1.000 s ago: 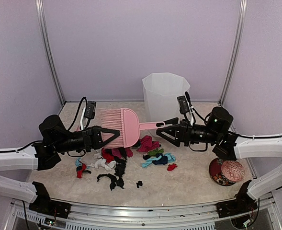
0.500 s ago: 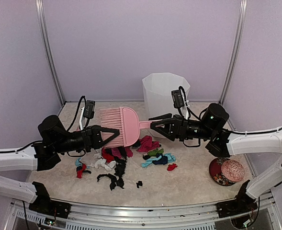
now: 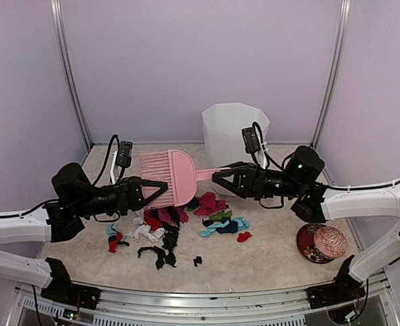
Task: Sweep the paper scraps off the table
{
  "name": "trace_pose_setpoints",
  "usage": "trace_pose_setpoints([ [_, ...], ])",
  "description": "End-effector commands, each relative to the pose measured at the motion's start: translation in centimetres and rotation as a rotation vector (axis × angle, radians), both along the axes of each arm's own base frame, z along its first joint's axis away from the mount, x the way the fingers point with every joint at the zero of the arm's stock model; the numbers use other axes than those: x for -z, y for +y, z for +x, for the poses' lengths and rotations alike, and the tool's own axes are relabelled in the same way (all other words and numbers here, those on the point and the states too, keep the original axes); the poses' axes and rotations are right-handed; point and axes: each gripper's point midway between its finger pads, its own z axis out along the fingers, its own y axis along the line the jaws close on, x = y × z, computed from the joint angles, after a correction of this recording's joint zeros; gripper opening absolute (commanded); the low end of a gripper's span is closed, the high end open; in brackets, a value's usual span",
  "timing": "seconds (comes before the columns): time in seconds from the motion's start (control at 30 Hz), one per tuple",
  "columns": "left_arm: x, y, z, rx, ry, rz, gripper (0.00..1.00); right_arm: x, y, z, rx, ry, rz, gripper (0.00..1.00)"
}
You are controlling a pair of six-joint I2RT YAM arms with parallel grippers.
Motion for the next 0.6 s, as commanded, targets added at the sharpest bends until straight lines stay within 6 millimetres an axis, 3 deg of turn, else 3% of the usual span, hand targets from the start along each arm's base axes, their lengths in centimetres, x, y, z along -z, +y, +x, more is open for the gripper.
trace_pose_setpoints([
  [0.0,-0.91,0.15,-0.42,0.004,-0.038,-0.014,0.0,-1.65,0.25,-0.46,-0.026,-0.026,0.038,0.42],
  [0.33,-0.61,0.06,-0.24,-0.003,-0.043,0.0,0.0,-1.47,0.73,-0.41,-0.048,-0.008,0.034,0.34],
  [0.57,-0.51,0.07,-0.04,-0.014,-0.048,0.011,0.0,-1.12,0.99,-0.5,-0.065,0.004,0.024,0.22],
])
